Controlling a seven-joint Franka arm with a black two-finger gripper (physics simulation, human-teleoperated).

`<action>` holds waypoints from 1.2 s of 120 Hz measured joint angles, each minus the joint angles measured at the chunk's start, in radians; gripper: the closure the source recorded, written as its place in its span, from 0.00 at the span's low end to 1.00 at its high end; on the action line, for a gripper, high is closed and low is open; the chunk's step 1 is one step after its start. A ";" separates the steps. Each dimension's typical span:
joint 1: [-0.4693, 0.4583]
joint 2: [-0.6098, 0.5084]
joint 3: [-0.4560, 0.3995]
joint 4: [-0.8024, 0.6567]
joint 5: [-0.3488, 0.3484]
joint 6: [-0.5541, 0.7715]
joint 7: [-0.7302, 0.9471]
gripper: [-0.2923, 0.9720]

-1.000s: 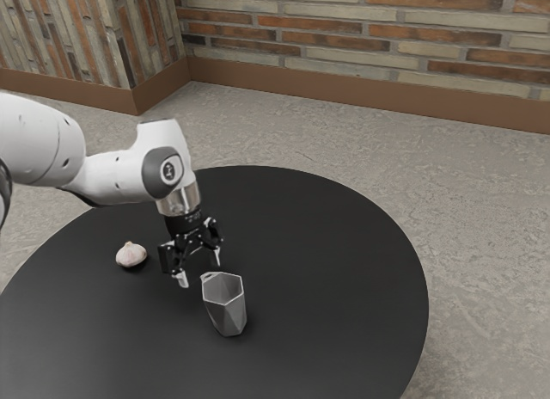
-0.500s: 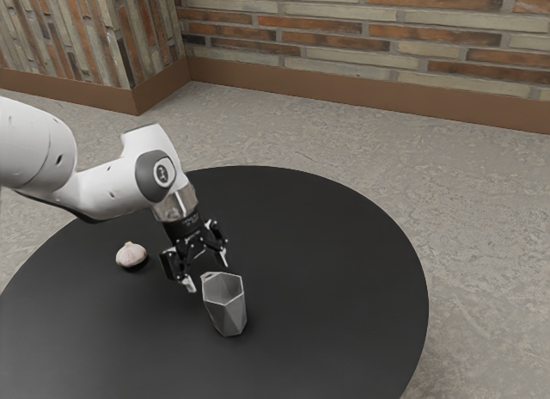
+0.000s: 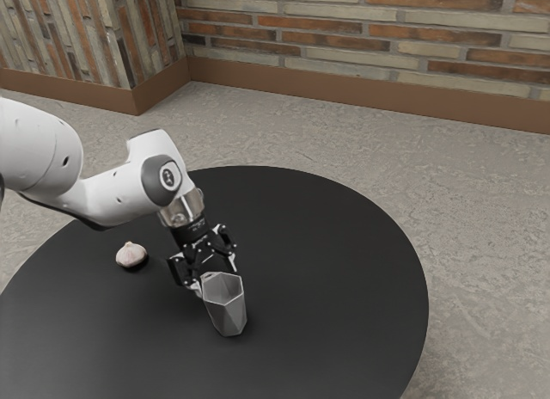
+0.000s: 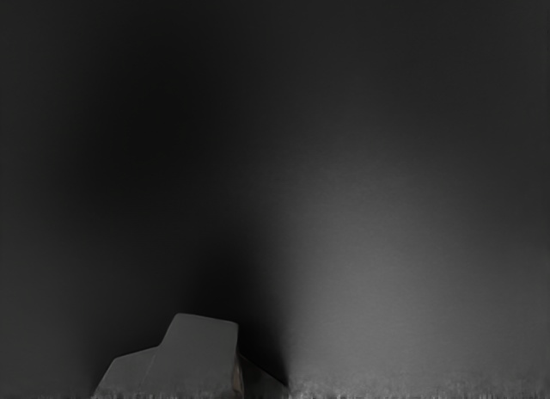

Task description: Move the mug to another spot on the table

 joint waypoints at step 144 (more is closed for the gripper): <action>0.035 -0.022 0.106 0.027 0.066 -0.077 0.149 0.81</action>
